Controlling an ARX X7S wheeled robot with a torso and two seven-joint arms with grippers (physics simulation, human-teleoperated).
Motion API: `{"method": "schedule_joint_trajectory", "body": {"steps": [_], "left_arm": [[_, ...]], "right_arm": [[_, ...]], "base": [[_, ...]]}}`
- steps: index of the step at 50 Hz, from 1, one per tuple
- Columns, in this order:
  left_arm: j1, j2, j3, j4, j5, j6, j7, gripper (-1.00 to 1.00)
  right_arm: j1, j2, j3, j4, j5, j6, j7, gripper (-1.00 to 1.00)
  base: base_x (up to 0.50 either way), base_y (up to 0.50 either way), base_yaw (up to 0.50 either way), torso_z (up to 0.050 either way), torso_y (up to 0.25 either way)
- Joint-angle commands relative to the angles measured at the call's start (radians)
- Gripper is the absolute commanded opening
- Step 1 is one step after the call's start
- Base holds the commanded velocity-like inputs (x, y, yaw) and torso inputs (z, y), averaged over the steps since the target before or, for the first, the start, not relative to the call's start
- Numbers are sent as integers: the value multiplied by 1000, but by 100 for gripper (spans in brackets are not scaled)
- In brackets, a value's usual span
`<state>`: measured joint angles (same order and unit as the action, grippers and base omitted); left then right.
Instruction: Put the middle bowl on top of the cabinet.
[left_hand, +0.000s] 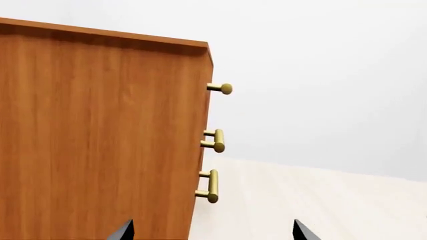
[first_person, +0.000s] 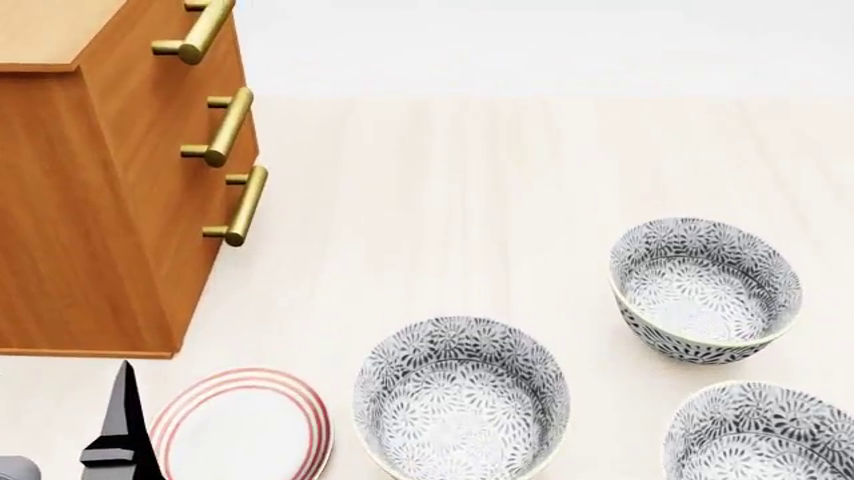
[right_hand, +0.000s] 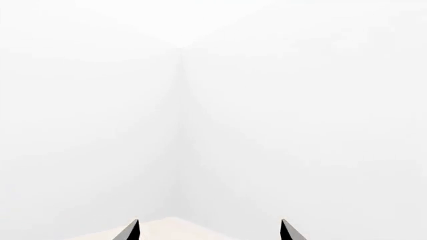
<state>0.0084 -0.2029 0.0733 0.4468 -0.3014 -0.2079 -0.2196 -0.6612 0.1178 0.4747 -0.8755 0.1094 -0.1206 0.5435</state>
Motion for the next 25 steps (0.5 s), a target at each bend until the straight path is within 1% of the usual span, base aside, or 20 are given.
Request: {"method": "schedule_joint_trajectory", "body": {"steps": [1,5,12,14,22,25], "left_arm": [[2,-12,6,6,-11,0,-14,100],[3,-15,7,6,-15,3,-17,100],[1,-22,13,5,-20,5,-24,100],[-1,-22,16,-1,-19,8,-26,100],[1,-21,23,-3,-17,9,-44,100],[3,-6,17,-27,-52,0,-45,100]], "right_arm": [[-10,0,3,-1,-2,-14,10,100],[-12,6,1,-6,10,-2,9,100],[-14,10,3,-10,15,2,13,100],[-13,4,3,-4,-11,-14,19,100],[-18,5,8,4,-2,-28,23,100],[-21,4,12,6,-1,-31,26,100]], "base": [[0,0,0,0,0],[73,0,0,0,0],[500,0,0,0,0],[500,0,0,0,0],[0,0,0,0,0],[0,0,0,0,0]]}}
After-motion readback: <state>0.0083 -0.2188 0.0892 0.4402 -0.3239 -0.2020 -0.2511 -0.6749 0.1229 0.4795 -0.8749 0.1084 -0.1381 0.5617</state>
